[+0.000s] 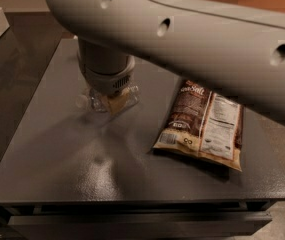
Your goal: Knock water bottle over
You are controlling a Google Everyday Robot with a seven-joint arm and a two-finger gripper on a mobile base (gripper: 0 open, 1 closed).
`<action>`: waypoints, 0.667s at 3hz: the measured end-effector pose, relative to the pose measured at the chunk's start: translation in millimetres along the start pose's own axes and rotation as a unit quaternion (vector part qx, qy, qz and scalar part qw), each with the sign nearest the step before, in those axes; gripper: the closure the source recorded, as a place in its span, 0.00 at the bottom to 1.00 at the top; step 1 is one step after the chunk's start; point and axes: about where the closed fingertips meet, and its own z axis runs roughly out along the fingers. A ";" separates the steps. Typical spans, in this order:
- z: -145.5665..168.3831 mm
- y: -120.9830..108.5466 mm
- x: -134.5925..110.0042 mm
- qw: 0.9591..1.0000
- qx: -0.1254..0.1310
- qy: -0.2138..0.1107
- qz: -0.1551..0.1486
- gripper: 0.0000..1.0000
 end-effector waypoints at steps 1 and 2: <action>11.0 8.7 -20.7 1.000 -0.006 -0.001 -0.022 0.00; 10.9 8.7 -20.7 1.000 -0.006 -0.001 -0.022 0.00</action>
Offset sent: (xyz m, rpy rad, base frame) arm -0.0207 0.0185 -0.0275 -0.0326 0.0139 0.0597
